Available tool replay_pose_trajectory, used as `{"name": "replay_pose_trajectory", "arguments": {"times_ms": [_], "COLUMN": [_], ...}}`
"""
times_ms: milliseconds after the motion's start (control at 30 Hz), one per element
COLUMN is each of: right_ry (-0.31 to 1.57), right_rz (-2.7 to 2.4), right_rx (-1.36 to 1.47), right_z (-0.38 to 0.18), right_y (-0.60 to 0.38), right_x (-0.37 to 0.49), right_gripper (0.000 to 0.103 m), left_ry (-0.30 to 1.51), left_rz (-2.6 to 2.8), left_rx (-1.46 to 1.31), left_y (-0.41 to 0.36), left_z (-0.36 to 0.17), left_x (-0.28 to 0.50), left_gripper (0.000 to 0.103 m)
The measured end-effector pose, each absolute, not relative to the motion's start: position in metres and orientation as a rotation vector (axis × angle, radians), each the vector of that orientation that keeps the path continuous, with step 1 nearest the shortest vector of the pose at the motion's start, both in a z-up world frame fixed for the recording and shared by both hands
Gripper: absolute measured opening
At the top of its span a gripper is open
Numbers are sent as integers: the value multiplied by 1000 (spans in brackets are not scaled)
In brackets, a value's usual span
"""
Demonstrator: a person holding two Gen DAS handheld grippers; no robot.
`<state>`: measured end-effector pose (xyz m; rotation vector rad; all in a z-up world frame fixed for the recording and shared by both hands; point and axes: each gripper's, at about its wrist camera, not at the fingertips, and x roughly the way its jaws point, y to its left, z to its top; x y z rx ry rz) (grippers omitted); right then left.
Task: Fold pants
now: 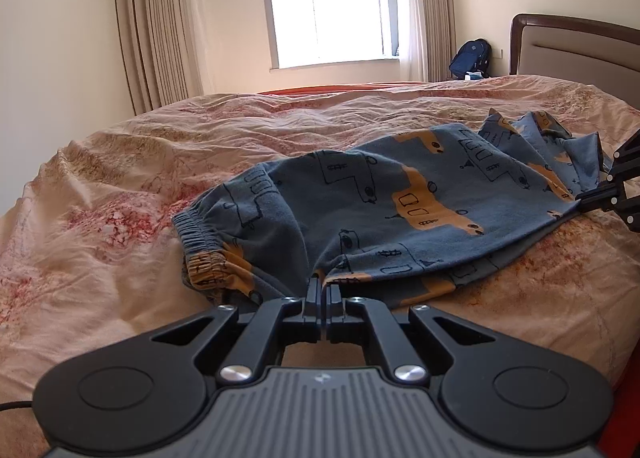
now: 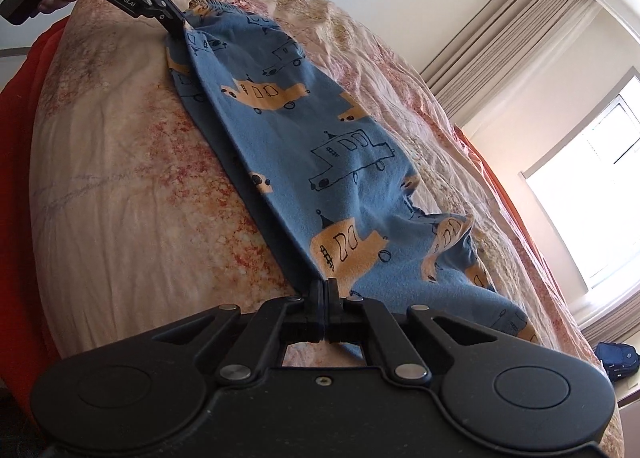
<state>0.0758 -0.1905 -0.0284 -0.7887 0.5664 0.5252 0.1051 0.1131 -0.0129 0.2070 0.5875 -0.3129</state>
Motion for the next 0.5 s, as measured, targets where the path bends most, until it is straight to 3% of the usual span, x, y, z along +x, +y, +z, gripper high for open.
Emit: {"name": "replay_pose_trajectory", "arguments": {"times_ms": [100,133,167,200,233,267,300,400,500], "right_ry": [571,568,563,559,552,542,536,518,505], "right_rz": [523,520,516,510,499,485,471,395,306], "right_rx": [-753,-731,-705,-668,-629,-580,-533,-369,-242], "right_z": [-31,-29,-25,-21,-16,-11,-6,9,13], "right_y": [-192,-195,-198,-204,-210,-218,-225,-255,-286], "right_x": [81,81,81,79,77,73,70,62,57], "right_gripper": [3,5,12,24,32,47,60,79,98], "left_ry": [588,586,581,570,548,519,485,413,377], "left_rz": [-302,-297,-300,-297,-279,-263,-256,-266,-321], "left_rx": [167,145,128,111,97,90,86,73,54], "left_y": [115,114,114,111,106,101,95,69,34], "left_z": [-10,-7,-6,-4,-1,2,6,19,26], "left_x": [104,102,99,96,91,87,84,80,85], "left_gripper": [5,18,38,52,79,92,94,103,102]}}
